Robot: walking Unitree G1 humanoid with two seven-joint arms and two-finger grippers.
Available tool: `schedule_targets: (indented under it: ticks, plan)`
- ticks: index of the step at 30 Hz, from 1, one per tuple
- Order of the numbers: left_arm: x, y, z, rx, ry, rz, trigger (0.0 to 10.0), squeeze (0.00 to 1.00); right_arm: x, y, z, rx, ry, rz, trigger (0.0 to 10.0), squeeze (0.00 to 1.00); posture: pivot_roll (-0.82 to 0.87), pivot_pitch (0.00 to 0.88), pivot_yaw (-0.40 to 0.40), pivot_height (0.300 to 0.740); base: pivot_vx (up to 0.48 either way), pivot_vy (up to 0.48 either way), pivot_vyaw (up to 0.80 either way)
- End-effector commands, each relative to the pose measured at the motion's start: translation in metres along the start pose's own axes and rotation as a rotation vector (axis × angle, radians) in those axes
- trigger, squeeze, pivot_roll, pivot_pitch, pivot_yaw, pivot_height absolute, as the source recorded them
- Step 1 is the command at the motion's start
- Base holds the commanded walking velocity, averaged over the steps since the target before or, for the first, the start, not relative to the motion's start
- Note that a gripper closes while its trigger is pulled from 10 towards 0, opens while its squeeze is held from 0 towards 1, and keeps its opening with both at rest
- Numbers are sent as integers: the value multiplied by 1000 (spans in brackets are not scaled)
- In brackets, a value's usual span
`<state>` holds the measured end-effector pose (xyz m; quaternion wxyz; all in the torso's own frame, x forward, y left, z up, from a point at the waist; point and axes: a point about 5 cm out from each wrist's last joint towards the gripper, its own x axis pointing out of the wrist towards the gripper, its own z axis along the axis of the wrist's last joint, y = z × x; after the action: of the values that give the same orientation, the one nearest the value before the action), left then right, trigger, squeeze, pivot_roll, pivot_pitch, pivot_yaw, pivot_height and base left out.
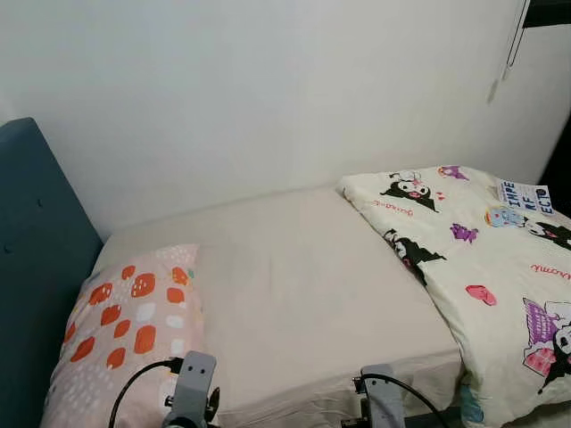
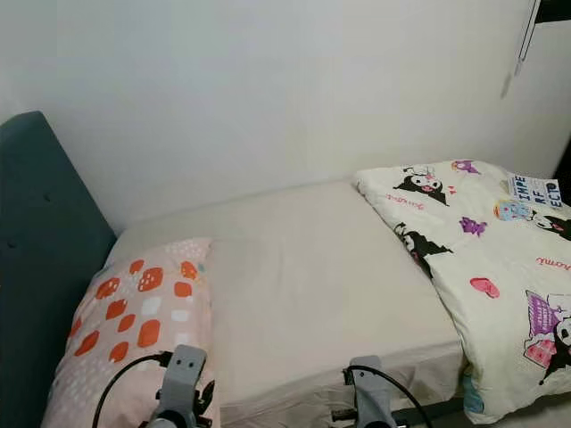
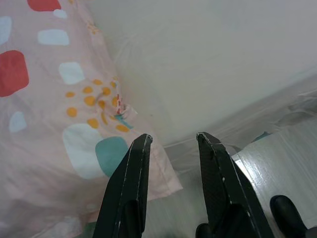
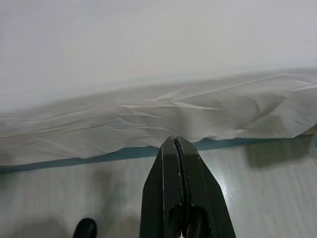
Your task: Clean up the room
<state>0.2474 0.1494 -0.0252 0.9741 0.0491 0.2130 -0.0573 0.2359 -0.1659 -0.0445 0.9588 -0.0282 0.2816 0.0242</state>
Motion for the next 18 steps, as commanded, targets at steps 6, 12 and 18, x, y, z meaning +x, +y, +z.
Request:
schedule_targets:
  ticks: [6, 12, 18]
  plan:
    - [-5, 2, -7, -1, 19, 13, 10000, 0, 3, 2, 3, 95, 13, -17, 10000, 0, -37, 87, 30, 740, 0, 0, 0]
    - [-5, 1, -7, -4, 19, 16, 10000, 0, 4, 7, 11, 19, -49, 7, 10000, 0, -34, 90, 23, 740, 0, 0, 0]
    - [-3, 1, -4, 1, 8, 9, 10000, 0, 3, 8, 12, 30, -74, 26, 10000, 0, -38, 86, 41, 740, 0, 0, 0]
